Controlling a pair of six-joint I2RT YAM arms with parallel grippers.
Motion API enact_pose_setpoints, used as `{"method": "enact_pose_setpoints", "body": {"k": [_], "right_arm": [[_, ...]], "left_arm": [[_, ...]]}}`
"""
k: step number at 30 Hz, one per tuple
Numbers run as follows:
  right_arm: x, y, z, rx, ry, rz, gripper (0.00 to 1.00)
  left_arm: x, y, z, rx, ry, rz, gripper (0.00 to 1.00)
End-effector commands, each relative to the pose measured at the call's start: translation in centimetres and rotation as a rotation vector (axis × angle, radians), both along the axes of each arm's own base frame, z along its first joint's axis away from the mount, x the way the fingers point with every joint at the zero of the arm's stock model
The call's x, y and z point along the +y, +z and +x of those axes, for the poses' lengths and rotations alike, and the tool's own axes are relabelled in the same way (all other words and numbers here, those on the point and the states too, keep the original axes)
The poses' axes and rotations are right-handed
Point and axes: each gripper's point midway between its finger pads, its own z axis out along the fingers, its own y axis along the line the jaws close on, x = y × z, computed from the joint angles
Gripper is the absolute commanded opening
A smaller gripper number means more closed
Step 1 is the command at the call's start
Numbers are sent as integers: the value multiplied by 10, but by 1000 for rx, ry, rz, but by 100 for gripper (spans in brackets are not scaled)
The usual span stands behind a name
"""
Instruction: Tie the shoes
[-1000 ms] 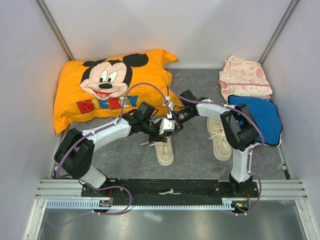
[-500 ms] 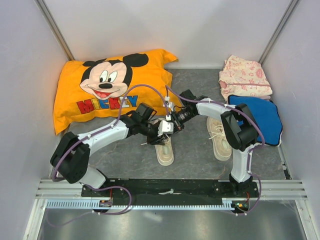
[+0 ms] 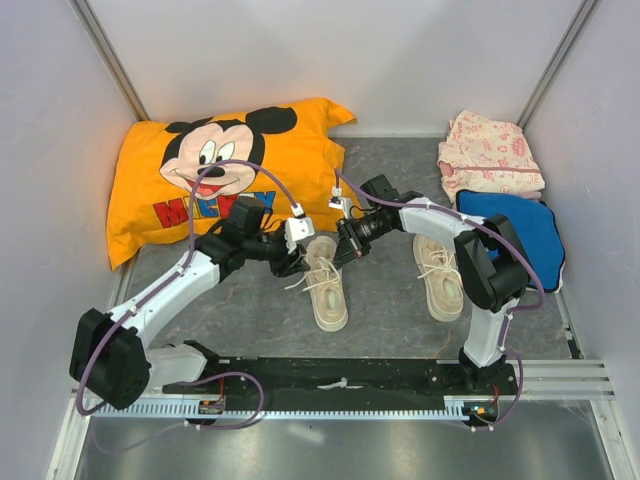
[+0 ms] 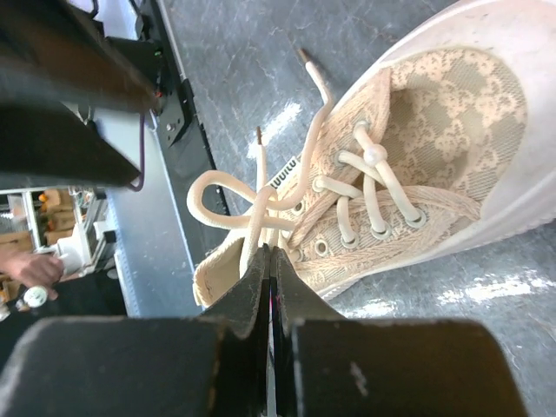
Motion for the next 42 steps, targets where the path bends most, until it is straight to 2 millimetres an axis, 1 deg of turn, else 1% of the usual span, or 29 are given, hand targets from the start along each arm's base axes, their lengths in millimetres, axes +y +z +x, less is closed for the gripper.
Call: {"method": "enact_pose_setpoints", "body": {"k": [1, 3, 4, 6, 9, 12, 17, 20, 22, 23, 25, 26, 28, 29, 31, 34, 38, 42], "right_arm": [[2, 10, 5, -66, -27, 15, 0], [1, 8, 5, -62, -31, 7, 0], [1, 8, 5, -62, -32, 5, 0], [1, 8, 6, -65, -35, 2, 0], [0, 6, 5, -61, -37, -3, 0], [0, 6, 3, -62, -36, -4, 0], [-1, 6, 3, -63, -38, -5, 0], [0, 7, 3, -67, -36, -3, 0], [-1, 6, 3, -68, -39, -9, 0], [-2, 6, 3, -69, -41, -10, 0], [-3, 6, 3, -74, -46, -18, 0], [-5, 5, 4, -84, -53, -27, 0], [-9, 2, 4, -91, -63, -45, 0], [-13, 0, 4, -95, -76, -63, 0], [-17, -2, 4, -98, -87, -74, 0], [-24, -6, 1, -100, -95, -94, 0], [-33, -9, -2, -108, -103, -108, 0], [-41, -14, -4, -110, -114, -128, 0]], "left_arm": [[-6, 20, 24, 46, 86, -84, 50], [-12, 25, 29, 44, 72, -100, 51], [-15, 22, 28, 66, 56, -105, 51], [-21, 24, 31, 64, 34, -123, 51], [-31, 23, 29, 74, -11, -145, 51], [-37, 17, 27, 83, -41, -141, 51], [-43, 4, 28, 107, -62, -122, 50], [-46, 1, 28, 112, -70, -118, 43], [-47, -2, 29, 125, -69, -113, 30], [-46, -3, 28, 133, -67, -108, 21], [-43, -2, 25, 129, -72, -101, 13], [-41, -5, 21, 135, -73, -93, 8], [-36, -5, 15, 129, -75, -81, 4], [-32, -9, 11, 137, -71, -73, 1], [-26, -12, 2, 138, -71, -57, 2], [-17, -16, -6, 134, -61, -34, 2], [-7, -21, -9, 131, -28, -10, 1], [0, -24, -6, 128, 25, 11, 2]]}}
